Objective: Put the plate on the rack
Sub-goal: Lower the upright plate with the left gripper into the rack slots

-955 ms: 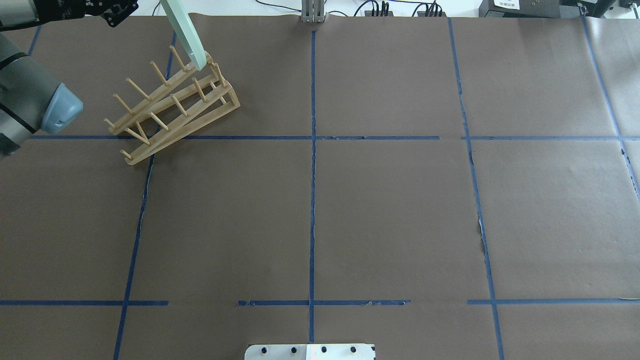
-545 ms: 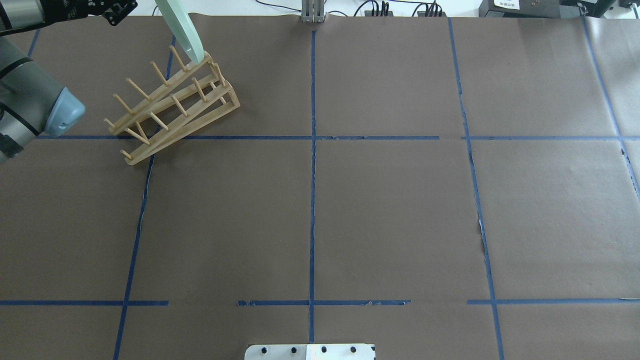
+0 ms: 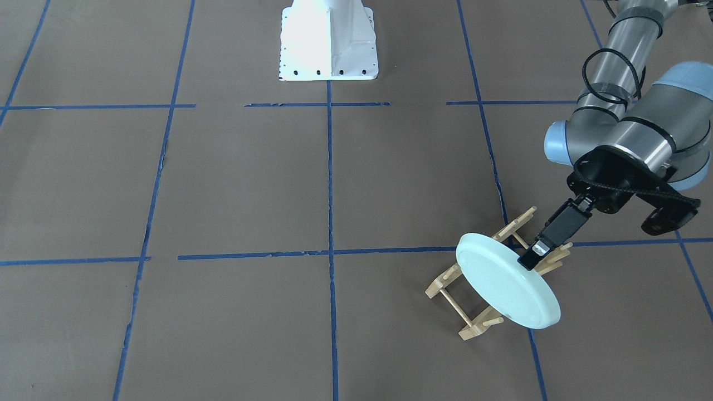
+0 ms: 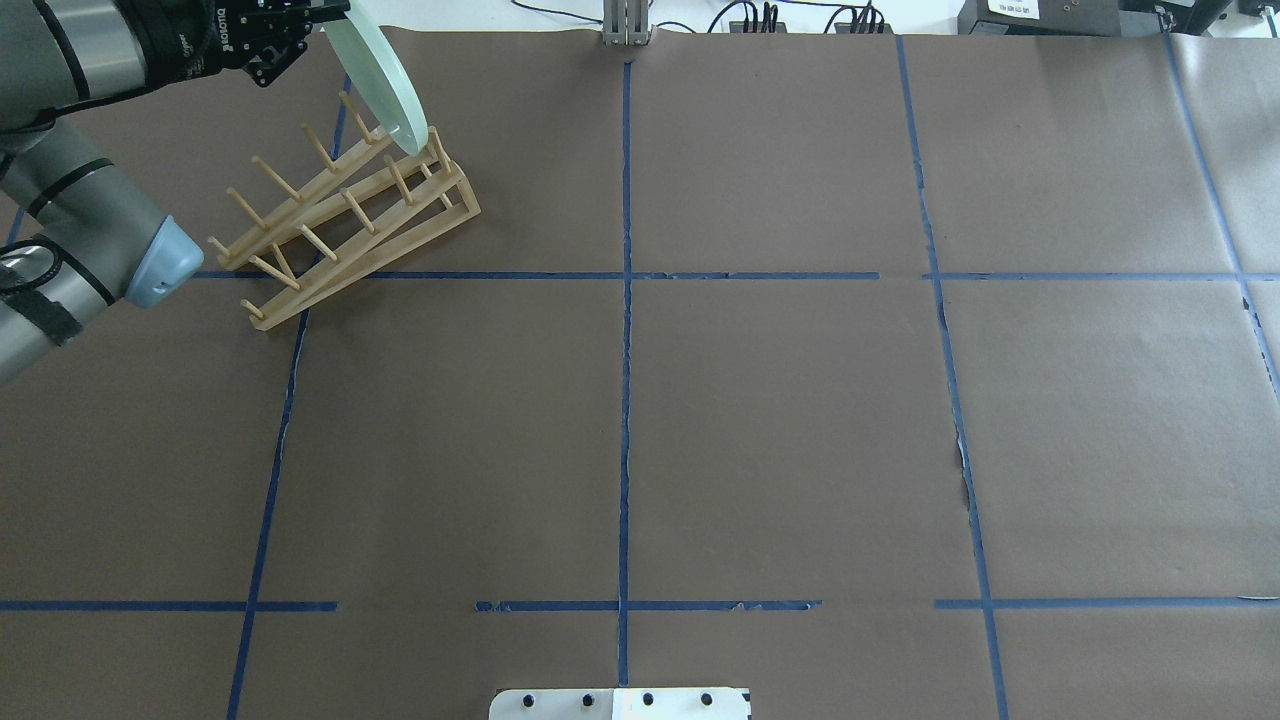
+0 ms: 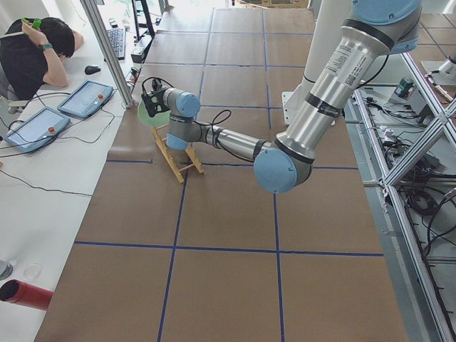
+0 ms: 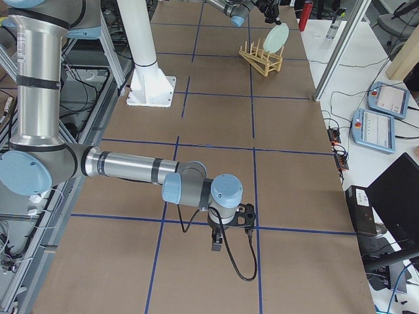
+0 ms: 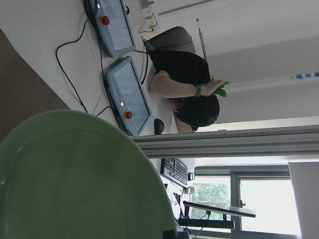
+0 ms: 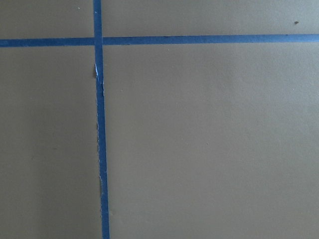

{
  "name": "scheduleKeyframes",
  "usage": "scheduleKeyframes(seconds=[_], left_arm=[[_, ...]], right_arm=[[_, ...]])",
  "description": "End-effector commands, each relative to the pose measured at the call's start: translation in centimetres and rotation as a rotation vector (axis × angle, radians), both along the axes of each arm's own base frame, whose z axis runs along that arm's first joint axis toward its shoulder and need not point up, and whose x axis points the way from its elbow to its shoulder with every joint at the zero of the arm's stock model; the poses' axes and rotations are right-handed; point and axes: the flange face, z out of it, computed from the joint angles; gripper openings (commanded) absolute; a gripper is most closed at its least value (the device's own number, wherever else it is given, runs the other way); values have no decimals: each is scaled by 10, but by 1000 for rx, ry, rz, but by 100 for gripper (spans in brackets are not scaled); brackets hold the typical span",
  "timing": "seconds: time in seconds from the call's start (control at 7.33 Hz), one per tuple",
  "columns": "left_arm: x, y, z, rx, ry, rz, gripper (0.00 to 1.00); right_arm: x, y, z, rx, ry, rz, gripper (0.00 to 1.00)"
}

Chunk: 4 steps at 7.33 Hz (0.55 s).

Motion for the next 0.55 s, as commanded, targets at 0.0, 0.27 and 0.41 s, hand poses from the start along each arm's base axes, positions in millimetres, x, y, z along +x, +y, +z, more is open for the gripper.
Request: scheduleKeyframes(seconds=[0.0,0.27,0.41], left_arm=[[16,5,8,-12,-9,14,0],[17,4,15,-2,-34,12,0],[16,4,17,-5,-36,10,0]], right_arm=[[0,0,1,-1,0,0,100],[0,0,0,0,0,1,100],[0,0,1,-1,0,0,100]])
